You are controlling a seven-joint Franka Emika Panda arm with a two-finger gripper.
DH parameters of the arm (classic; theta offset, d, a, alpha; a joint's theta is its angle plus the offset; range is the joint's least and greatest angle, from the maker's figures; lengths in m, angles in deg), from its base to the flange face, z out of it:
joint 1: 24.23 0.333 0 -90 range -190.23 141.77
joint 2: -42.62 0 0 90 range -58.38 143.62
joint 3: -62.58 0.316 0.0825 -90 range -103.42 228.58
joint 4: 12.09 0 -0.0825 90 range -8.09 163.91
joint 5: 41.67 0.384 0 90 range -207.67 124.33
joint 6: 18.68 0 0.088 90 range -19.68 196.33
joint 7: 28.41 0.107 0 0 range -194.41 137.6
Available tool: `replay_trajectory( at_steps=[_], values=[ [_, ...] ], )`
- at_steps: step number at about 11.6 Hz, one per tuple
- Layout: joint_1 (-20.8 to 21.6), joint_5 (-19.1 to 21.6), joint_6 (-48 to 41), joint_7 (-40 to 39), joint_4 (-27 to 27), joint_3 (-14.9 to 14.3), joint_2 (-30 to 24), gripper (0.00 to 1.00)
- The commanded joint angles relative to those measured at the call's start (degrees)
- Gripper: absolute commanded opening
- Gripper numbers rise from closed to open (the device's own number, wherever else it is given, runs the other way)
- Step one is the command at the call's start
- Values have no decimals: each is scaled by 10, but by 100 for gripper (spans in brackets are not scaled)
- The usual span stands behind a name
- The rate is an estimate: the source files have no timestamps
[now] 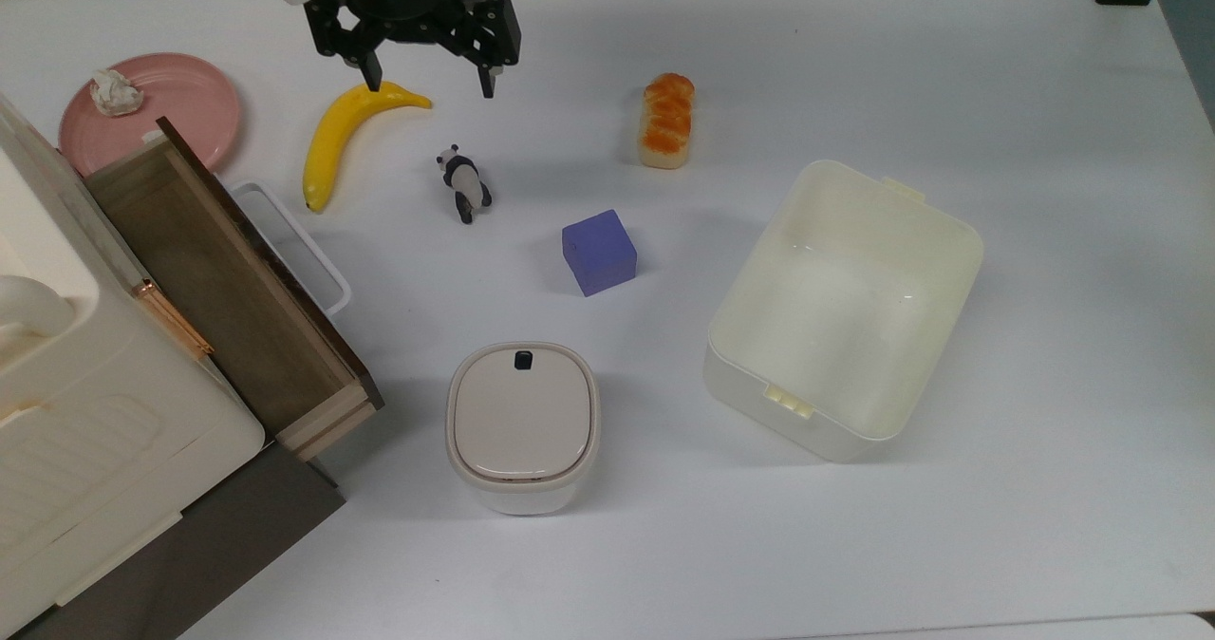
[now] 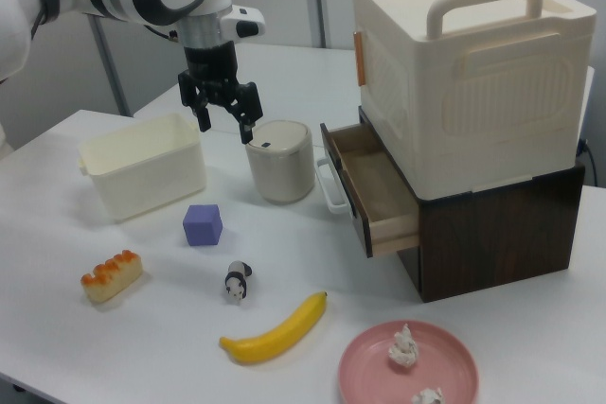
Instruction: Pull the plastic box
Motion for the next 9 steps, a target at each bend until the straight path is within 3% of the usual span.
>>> replay_trajectory(
  at_steps=[1,7,9],
  values=[
    [7,-18,5,7,8,-3,5,100],
    [7,-19,6,5,9,-3,6,100],
    [6,-19,6,-45,7,-3,17,100]
  ],
)
